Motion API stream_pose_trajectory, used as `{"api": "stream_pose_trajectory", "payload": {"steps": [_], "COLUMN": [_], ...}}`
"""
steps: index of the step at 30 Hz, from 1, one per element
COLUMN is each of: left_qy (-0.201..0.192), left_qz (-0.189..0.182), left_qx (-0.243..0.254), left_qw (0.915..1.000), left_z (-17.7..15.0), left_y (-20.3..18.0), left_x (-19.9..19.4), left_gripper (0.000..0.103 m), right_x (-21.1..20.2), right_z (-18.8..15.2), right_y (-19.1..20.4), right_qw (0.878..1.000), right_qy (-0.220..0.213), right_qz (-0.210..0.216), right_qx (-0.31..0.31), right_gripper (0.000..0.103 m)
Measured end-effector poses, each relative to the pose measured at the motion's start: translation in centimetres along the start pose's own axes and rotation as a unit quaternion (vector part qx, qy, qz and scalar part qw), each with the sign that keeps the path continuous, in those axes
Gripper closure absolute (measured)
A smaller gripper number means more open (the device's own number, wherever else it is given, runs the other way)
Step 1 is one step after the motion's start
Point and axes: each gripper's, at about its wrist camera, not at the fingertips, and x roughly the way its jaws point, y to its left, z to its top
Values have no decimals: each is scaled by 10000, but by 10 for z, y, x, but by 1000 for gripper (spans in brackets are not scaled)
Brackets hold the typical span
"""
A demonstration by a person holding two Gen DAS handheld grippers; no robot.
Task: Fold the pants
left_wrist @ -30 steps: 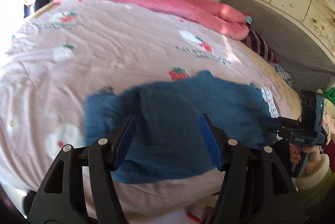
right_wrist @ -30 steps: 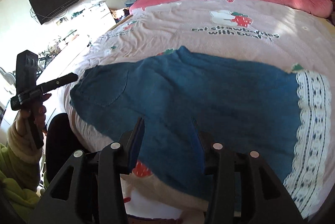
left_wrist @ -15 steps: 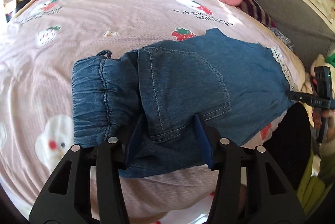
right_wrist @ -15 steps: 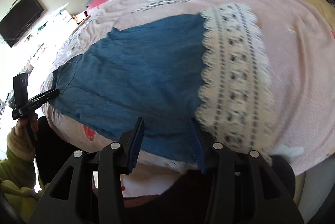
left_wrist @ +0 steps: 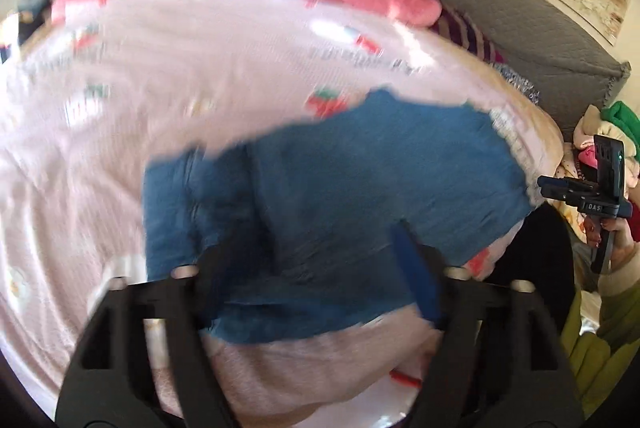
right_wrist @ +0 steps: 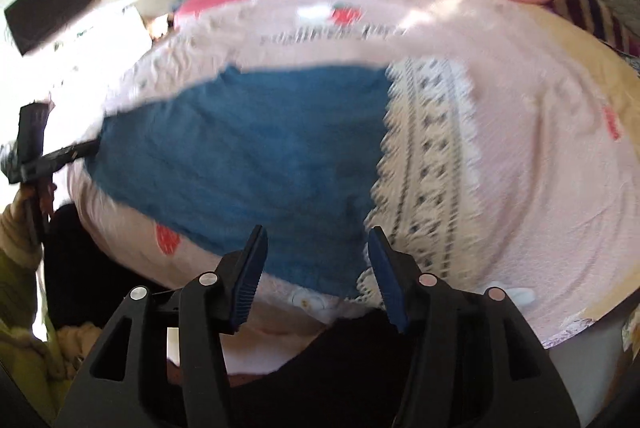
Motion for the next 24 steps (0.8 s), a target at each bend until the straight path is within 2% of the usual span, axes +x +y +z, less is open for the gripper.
{"api": "stream_pose_trajectory", "payload": {"steps": [3, 7, 10, 13, 15, 18, 20, 21, 24], "left_qy": [-189, 75, 448, 798, 960, 927, 783, 702, 455], "left_qz": [-213, -227, -329, 10, 110, 27, -225, -302, -378], "left_qx": [325, 770, 693, 680, 529, 383, 339, 375, 897], "left_qw": [9991, 9967, 9960, 9945, 9939, 9949, 9961, 9964, 9942], "left_z": [17, 28, 25, 14, 8, 11, 25, 32, 64], "left_y": [-36, -75, -81, -74, -62, -60, -67, -70, -103], "left_x": [2, 40, 70, 93, 104, 99, 89, 85, 82], "left_gripper": [27, 26, 26, 26, 26, 25, 22, 20, 14], "right_x": [0, 23, 33, 34, 35, 26, 11, -3, -22], "right_z": [6, 7, 0, -2, -4, -5, -5, -6, -8], "right_y": [-8, -23, -32, -37, -38, -36, -37, -38, -44], "right_qw": [9997, 9977, 9956, 9945, 9944, 9948, 9946, 9950, 9951], "right_qy": [-116, 276, 539, 528, 513, 331, 48, -169, -315], "right_qz": [71, 7, -3, 94, 139, 252, 352, 286, -128], "right_qx": [217, 618, 762, 894, 908, 927, 975, 939, 929], "right_gripper": [47, 46, 46, 46, 46, 44, 44, 42, 32]}}
